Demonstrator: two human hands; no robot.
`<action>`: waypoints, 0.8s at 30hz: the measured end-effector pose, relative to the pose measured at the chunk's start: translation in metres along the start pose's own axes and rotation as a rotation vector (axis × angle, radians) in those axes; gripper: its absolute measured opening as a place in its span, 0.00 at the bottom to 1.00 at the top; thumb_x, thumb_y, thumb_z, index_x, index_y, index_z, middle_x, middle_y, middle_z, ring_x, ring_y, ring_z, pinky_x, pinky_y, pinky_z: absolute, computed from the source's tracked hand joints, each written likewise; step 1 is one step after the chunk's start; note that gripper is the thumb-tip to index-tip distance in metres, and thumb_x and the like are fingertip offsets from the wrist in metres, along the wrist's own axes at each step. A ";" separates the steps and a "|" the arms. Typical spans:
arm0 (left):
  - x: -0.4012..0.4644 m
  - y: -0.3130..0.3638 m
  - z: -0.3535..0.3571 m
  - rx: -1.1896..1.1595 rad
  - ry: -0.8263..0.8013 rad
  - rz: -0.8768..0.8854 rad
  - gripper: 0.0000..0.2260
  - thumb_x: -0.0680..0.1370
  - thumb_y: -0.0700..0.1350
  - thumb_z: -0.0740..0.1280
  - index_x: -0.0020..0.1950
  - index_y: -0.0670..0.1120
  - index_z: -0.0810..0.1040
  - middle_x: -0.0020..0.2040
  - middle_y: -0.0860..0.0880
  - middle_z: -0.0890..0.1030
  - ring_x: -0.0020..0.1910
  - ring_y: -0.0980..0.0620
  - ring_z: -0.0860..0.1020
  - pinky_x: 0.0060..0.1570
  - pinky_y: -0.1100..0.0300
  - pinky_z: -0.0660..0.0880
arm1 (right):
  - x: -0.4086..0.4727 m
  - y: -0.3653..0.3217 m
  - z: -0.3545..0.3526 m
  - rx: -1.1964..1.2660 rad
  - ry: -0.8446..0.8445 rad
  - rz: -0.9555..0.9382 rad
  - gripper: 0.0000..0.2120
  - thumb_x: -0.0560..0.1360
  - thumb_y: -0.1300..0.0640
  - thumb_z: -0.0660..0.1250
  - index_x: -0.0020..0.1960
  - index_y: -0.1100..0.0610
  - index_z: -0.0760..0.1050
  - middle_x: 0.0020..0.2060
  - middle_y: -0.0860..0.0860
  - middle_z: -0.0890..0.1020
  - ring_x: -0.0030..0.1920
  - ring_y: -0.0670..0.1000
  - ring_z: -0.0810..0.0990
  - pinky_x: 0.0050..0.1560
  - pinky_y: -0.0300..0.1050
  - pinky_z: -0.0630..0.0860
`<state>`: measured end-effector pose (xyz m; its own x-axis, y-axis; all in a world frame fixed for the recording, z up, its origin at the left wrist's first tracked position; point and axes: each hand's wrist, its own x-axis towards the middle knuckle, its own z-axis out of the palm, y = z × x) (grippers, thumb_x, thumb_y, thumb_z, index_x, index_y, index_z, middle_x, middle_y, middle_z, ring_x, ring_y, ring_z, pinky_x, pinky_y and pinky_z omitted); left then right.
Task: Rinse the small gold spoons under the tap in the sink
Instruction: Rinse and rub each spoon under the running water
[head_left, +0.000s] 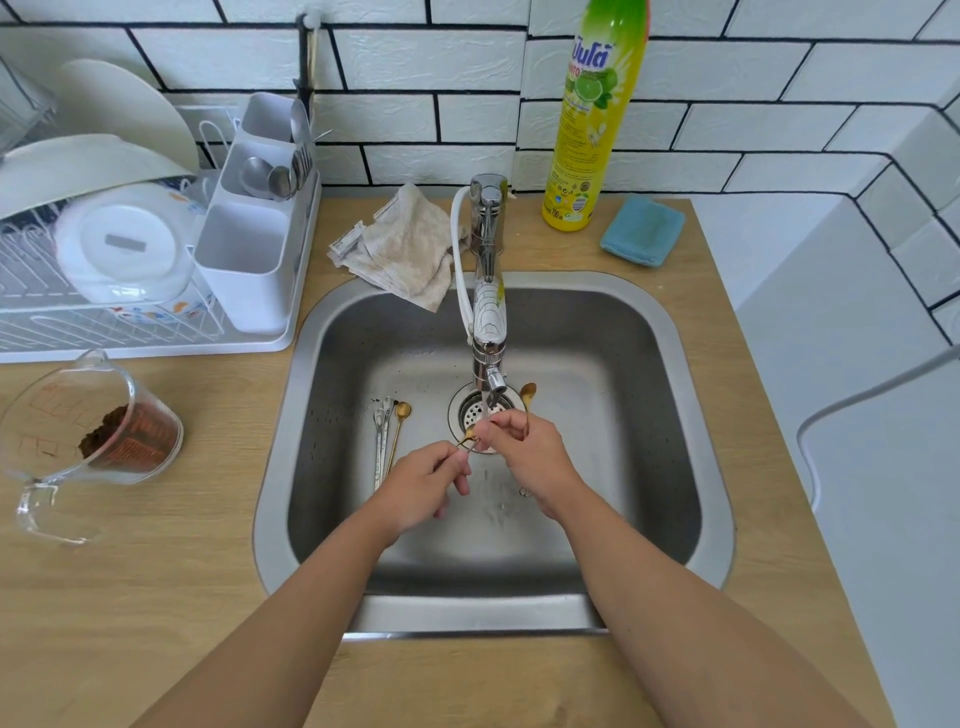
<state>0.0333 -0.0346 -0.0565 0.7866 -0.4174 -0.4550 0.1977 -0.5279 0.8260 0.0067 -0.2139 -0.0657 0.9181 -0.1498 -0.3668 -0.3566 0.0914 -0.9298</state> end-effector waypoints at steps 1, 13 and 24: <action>0.002 0.003 0.002 -0.001 -0.002 0.000 0.11 0.84 0.49 0.59 0.46 0.49 0.78 0.39 0.53 0.84 0.28 0.54 0.76 0.33 0.60 0.74 | 0.000 0.000 0.000 0.003 0.013 -0.002 0.03 0.78 0.53 0.75 0.46 0.50 0.86 0.41 0.49 0.88 0.45 0.44 0.86 0.48 0.32 0.78; 0.046 0.020 0.011 0.262 -0.078 0.134 0.09 0.84 0.48 0.60 0.52 0.46 0.78 0.39 0.50 0.82 0.33 0.55 0.78 0.38 0.62 0.75 | 0.007 -0.003 -0.024 0.104 0.647 -0.045 0.07 0.84 0.52 0.63 0.48 0.49 0.76 0.39 0.43 0.87 0.49 0.44 0.82 0.52 0.40 0.71; 0.031 0.031 0.032 -0.026 0.020 -0.016 0.18 0.84 0.55 0.55 0.39 0.48 0.72 0.33 0.51 0.72 0.29 0.52 0.70 0.32 0.58 0.71 | 0.011 -0.002 -0.025 0.111 0.654 0.021 0.09 0.85 0.48 0.60 0.56 0.51 0.76 0.46 0.51 0.88 0.54 0.51 0.82 0.50 0.41 0.71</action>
<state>0.0448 -0.0877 -0.0552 0.7948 -0.3942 -0.4615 0.2248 -0.5151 0.8271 0.0135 -0.2399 -0.0689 0.6044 -0.7108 -0.3598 -0.3212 0.1959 -0.9265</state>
